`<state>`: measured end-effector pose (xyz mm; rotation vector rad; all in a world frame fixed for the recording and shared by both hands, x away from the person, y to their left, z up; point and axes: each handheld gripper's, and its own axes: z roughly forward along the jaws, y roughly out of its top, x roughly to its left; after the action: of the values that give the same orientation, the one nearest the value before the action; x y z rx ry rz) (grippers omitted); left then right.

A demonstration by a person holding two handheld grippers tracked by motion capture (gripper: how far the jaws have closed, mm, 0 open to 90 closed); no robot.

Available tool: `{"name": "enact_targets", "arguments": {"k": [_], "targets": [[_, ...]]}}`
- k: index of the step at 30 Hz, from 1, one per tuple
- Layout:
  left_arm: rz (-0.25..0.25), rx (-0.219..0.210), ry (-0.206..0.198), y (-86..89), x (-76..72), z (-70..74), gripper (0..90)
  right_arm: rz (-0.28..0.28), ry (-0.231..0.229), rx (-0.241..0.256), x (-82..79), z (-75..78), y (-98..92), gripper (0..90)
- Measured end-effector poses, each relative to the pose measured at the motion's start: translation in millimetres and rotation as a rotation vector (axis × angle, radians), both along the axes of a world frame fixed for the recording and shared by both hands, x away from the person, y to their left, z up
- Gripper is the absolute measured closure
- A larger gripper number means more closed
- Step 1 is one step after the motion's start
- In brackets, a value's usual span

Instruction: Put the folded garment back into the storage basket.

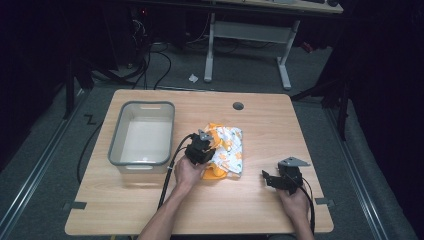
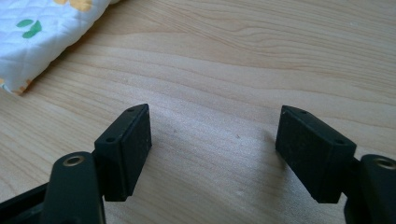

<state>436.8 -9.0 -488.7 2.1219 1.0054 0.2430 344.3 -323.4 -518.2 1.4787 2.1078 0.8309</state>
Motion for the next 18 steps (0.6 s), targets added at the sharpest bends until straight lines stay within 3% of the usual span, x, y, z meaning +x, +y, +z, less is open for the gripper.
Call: {"name": "enact_targets", "arguments": {"k": [6, 18], "targets": [[-0.021, -0.020, -0.022, 7.3, -7.2, 13.9, 81.4, 0.001, 0.000, 0.000, 0.0, 0.0, -0.1, 27.0], [-0.038, -0.074, -0.028, 18.0, -13.2, 29.3, 81.5, 0.001, 0.000, 0.000, 0.1, 0.0, -0.1, 27.0]]}}
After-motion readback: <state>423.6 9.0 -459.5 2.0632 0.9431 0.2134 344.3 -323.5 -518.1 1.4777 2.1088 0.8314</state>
